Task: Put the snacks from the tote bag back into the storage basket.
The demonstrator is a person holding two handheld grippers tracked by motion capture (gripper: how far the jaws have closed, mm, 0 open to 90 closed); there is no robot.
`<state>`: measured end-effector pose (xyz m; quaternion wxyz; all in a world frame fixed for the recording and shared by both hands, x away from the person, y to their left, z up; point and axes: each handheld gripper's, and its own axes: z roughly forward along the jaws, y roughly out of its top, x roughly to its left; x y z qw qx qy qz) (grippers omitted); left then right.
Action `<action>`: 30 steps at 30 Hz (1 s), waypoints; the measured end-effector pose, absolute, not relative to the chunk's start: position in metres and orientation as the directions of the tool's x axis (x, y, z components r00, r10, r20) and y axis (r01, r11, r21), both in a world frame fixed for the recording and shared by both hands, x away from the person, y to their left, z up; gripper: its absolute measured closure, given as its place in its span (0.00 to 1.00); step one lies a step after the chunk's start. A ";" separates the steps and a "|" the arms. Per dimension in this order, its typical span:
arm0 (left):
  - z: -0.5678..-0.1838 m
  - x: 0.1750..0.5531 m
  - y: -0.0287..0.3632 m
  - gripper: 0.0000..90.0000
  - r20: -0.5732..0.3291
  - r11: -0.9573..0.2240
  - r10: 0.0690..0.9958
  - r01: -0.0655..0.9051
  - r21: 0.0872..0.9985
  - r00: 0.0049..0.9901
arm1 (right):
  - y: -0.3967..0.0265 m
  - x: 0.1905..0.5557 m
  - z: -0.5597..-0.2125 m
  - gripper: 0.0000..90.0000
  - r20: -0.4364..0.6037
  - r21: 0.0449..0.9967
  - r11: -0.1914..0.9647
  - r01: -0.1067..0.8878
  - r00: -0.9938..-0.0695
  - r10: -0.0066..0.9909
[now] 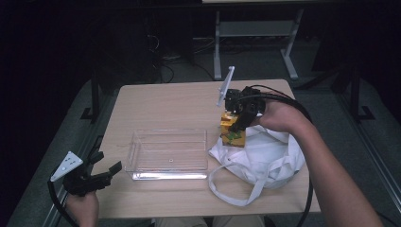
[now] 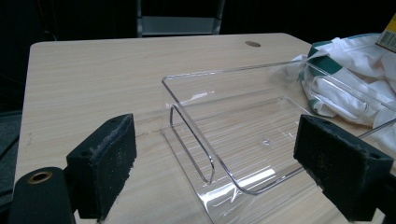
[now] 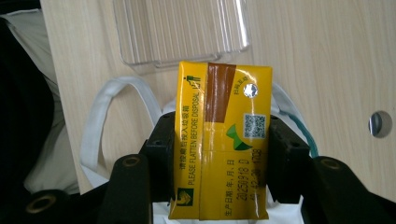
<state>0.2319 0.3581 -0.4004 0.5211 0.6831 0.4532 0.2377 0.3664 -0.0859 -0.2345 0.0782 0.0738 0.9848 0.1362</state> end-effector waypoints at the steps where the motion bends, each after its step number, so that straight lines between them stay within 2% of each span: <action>1: -0.400 0.232 0.358 0.14 -0.147 -0.047 0.866 0.371 0.928 0.477 | -0.082 0.366 -0.234 0.58 -0.135 0.279 0.954 0.114 -0.978 0.157; 12: -0.400 0.232 0.359 0.14 -0.145 -0.048 0.868 0.370 0.928 0.475 | -0.039 0.363 -0.233 0.58 -0.112 0.286 0.955 0.080 -0.987 0.117; 30: -0.400 0.232 0.358 0.14 -0.141 -0.052 0.867 0.369 0.928 0.477 | -0.010 0.361 -0.246 0.58 -0.087 0.284 0.956 0.068 -0.992 0.097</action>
